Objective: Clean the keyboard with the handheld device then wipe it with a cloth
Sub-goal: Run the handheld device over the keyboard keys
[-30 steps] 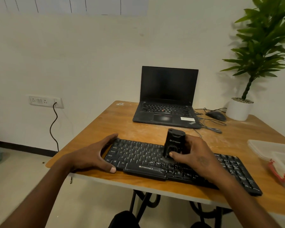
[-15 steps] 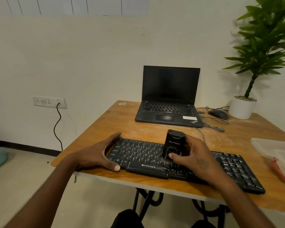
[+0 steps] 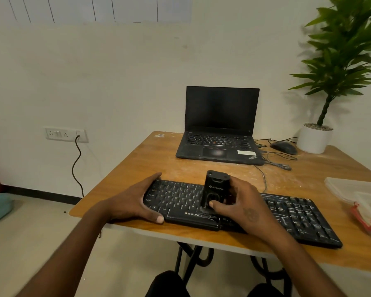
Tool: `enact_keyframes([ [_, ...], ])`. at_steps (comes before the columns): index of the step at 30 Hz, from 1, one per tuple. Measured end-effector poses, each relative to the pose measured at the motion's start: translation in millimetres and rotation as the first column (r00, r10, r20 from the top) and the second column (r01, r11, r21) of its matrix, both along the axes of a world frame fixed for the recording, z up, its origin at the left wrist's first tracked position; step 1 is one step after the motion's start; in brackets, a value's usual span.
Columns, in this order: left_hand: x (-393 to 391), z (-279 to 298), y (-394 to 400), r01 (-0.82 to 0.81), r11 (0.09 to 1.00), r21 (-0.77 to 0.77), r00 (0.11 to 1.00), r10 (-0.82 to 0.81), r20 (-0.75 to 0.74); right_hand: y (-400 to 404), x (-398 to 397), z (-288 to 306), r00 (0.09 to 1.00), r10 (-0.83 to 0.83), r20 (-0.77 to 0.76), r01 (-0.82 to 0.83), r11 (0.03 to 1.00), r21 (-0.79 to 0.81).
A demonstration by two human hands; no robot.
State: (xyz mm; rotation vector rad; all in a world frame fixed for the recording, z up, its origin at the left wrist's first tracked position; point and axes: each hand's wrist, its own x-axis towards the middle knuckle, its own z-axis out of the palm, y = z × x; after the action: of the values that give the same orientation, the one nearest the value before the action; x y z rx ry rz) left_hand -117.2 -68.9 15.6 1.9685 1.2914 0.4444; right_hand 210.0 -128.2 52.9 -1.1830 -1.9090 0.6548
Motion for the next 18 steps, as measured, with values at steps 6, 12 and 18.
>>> enact_keyframes([
  [6,1.9,-0.1,0.1,-0.016,1.000,0.005,1.000,0.016,0.003,-8.3,11.3,1.4,0.999,-0.044,0.000,0.044,0.999,0.004],
  [12,3.0,1.4,-0.6,-0.020,1.000,-0.003,1.000,0.020,-0.002,-0.7,-35.4,-2.8,0.999,0.051,-0.009,-0.051,0.998,0.027],
  [18,2.2,-0.2,-1.2,-0.022,1.000,0.005,1.000,0.022,-0.004,-13.9,-7.7,-1.2,0.999,0.035,-0.021,-0.035,0.999,-0.005],
])
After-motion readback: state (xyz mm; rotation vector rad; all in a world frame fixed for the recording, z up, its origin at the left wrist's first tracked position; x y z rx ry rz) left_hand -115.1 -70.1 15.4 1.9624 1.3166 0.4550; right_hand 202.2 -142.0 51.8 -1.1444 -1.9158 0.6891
